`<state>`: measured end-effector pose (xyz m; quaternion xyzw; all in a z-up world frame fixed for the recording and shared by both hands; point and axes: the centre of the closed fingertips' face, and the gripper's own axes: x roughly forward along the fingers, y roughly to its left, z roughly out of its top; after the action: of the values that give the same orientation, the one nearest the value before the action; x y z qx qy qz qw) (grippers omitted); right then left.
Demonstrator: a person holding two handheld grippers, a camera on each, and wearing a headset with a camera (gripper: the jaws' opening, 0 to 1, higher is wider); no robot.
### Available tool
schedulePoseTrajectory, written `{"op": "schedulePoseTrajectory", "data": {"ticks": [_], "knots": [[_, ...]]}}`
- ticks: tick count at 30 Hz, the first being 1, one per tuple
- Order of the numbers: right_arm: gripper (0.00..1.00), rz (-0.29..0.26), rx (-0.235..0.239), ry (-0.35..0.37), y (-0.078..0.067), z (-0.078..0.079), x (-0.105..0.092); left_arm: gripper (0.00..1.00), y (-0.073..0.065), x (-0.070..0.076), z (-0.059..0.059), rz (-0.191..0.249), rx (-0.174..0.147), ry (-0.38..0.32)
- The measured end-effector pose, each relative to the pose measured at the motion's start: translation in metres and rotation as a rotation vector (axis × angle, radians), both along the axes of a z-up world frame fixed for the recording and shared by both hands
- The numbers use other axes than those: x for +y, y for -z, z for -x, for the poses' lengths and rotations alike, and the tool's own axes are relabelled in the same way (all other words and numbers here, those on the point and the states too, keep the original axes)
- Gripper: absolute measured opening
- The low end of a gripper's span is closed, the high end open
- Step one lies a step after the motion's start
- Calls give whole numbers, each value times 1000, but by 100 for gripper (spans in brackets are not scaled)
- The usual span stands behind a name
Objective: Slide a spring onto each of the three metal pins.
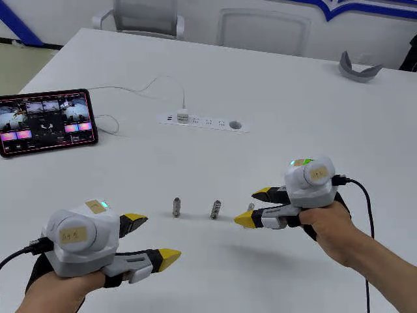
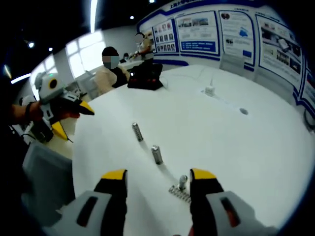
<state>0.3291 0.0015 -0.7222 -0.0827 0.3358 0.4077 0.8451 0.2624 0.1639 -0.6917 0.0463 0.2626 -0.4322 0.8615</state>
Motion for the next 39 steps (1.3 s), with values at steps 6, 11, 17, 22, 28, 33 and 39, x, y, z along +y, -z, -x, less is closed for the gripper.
{"op": "schedulePoseTrajectory", "data": {"ticks": [6,11,17,22,28,33,39], "knots": [[54,-67,-10,76,-11,2,-12,58,1,-5,-4,1,-3,18],[54,-84,-20,118,-16,6,-24,58,2,-11,-8,-1,-4,34],[56,-94,-23,161,-17,16,-39,58,2,-21,-10,3,-6,58],[57,-117,-14,203,-15,25,-53,59,3,-30,-13,4,-3,74],[58,-144,-16,255,-13,37,-69,59,4,-41,-11,0,-1,95],[59,-173,-16,295,-14,43,-80,59,4,-47,-12,-1,2,108],[61,-183,-16,323,-14,52,-91,59,5,-56,-16,-1,2,122]]}}
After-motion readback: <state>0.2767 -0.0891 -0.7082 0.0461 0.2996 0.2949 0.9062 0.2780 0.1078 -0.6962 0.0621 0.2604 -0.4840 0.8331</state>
